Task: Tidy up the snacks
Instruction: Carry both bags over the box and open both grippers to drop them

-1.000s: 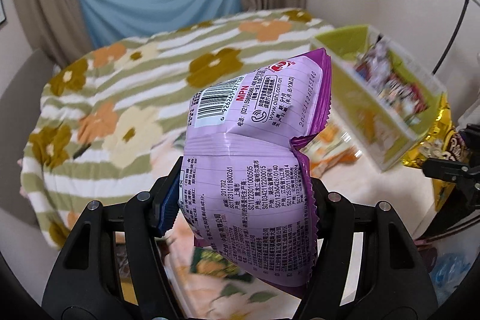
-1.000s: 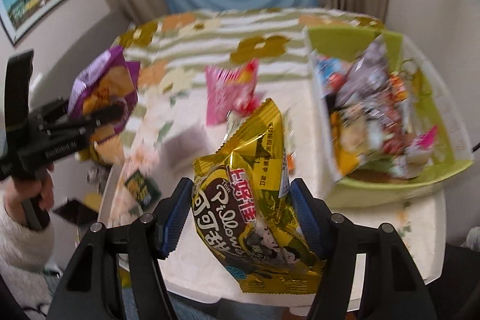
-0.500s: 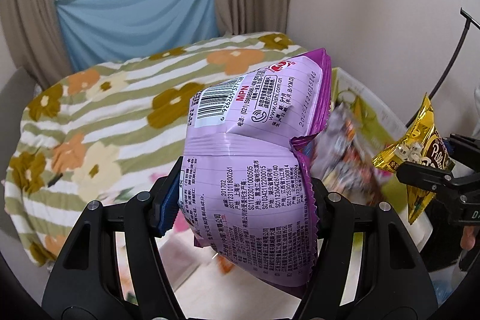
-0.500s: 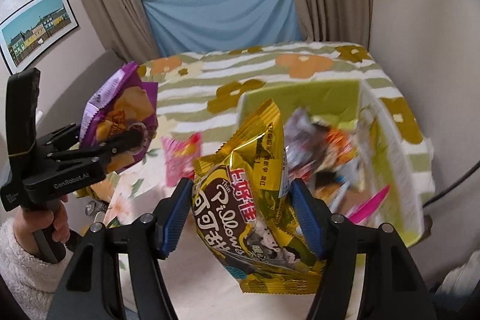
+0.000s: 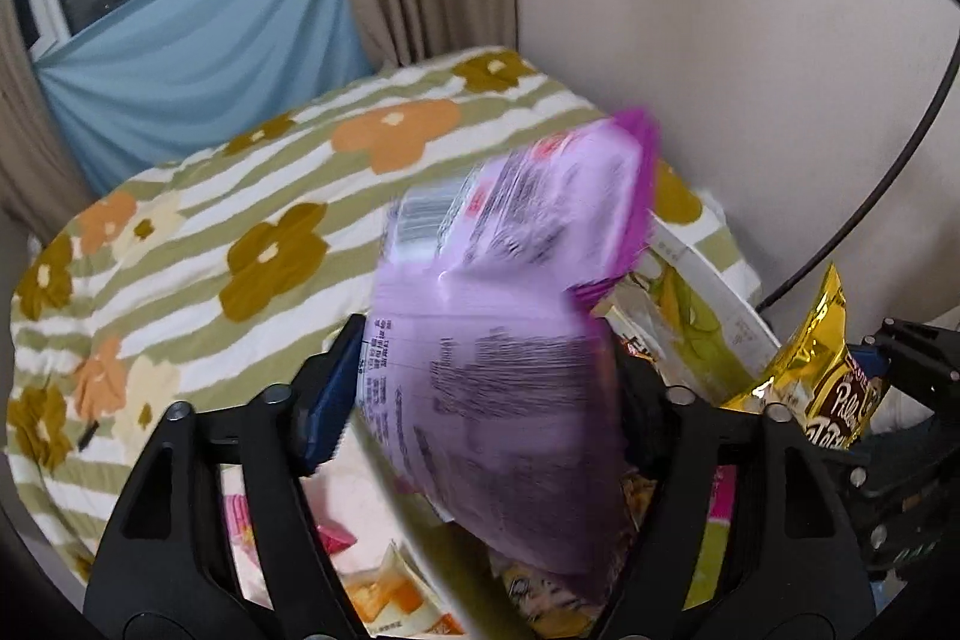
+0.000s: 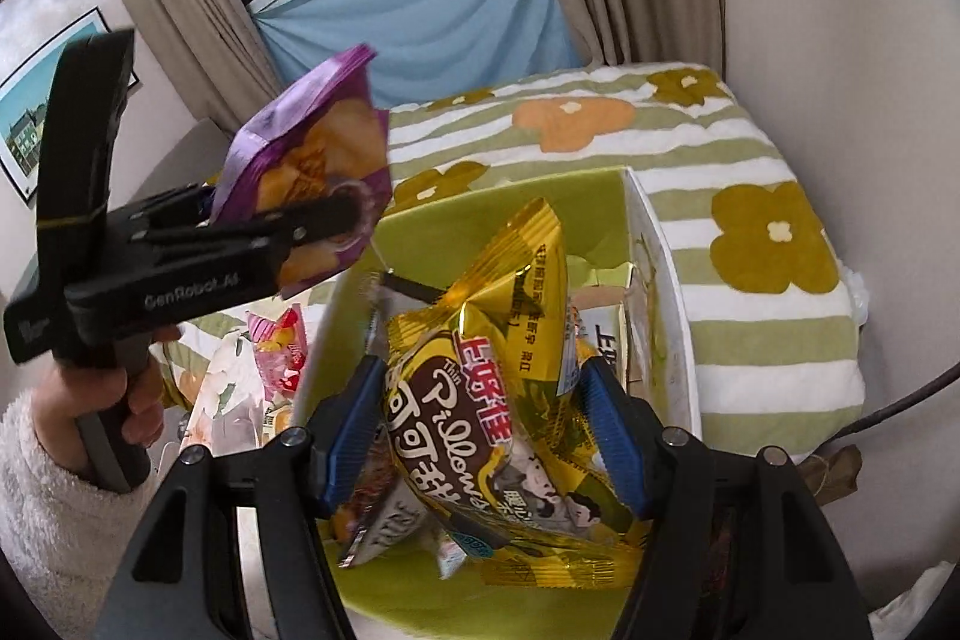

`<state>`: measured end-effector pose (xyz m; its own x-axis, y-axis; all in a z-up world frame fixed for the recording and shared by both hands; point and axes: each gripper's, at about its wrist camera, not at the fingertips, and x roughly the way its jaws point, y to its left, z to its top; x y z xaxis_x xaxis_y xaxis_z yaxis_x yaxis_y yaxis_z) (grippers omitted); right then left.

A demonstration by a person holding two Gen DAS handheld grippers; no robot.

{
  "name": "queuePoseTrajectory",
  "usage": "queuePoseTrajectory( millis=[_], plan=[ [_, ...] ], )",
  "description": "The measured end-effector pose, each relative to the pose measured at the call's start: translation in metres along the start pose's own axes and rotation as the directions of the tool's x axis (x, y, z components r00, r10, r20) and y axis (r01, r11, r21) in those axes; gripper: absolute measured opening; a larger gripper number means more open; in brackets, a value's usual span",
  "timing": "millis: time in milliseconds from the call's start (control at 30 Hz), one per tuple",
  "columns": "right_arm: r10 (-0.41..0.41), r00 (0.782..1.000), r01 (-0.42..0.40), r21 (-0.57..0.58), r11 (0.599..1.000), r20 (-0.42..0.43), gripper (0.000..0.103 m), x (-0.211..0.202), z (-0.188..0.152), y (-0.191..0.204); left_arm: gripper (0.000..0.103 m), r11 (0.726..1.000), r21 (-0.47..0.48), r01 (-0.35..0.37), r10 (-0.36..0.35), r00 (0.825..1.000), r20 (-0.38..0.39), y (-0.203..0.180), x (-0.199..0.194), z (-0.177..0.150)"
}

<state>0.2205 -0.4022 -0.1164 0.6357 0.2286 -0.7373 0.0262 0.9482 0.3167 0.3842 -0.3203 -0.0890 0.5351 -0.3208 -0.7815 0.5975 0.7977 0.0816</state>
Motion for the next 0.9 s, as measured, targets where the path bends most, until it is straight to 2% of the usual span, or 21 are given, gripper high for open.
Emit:
queuePoseTrajectory(
  millis=[67, 100, 200, 300, 733, 800, 867, 900],
  plan=[
    [0.015, 1.000, -0.015, 0.014, 1.000, -0.017, 0.062, 0.008, 0.000, -0.009, 0.099, 1.000, 0.004, -0.028, 0.028, 1.000, -0.003, -0.008, 0.004, 0.004],
    [0.021, 0.999, -0.021, 0.019, 1.000, -0.026, 0.062, 0.010, 0.000, -0.012, 0.102, 1.000, 0.001, -0.028, 0.028, 1.000, 0.002, -0.008, 0.003, 0.003],
    [0.037, 0.998, -0.036, 0.027, 0.999, -0.053, 0.062, 0.019, -0.001, -0.019, 0.102, 1.000, -0.005, -0.020, 0.020, 1.000, 0.008, -0.007, 0.000, -0.004],
    [0.048, 0.996, -0.046, 0.037, 0.998, -0.073, 0.062, 0.025, -0.003, -0.023, 0.102, 0.999, -0.015, -0.042, 0.041, 0.999, -0.011, 0.000, -0.001, -0.015],
    [0.027, 0.996, -0.025, 0.026, 0.999, -0.081, 0.063, 0.029, 0.018, -0.019, 0.102, 0.986, -0.164, -0.039, 0.028, 0.998, -0.064, 0.031, -0.020, -0.072],
    [0.026, 0.995, -0.024, 0.022, 0.999, -0.095, 0.068, 0.032, 0.017, -0.015, 0.102, 0.983, -0.178, -0.039, 0.027, 0.997, -0.070, 0.034, -0.023, -0.080],
    [-0.005, 0.996, 0.007, 0.012, 1.000, -0.094, 0.089, 0.032, 0.013, -0.011, 0.102, 0.981, -0.191, -0.040, 0.026, 0.997, -0.075, 0.037, -0.025, -0.086],
    [-0.014, 0.996, 0.014, 0.006, 1.000, -0.092, 0.092, 0.031, 0.010, -0.010, 0.102, 0.979, -0.197, -0.040, 0.026, 0.997, -0.076, 0.039, -0.026, -0.089]
  ],
)
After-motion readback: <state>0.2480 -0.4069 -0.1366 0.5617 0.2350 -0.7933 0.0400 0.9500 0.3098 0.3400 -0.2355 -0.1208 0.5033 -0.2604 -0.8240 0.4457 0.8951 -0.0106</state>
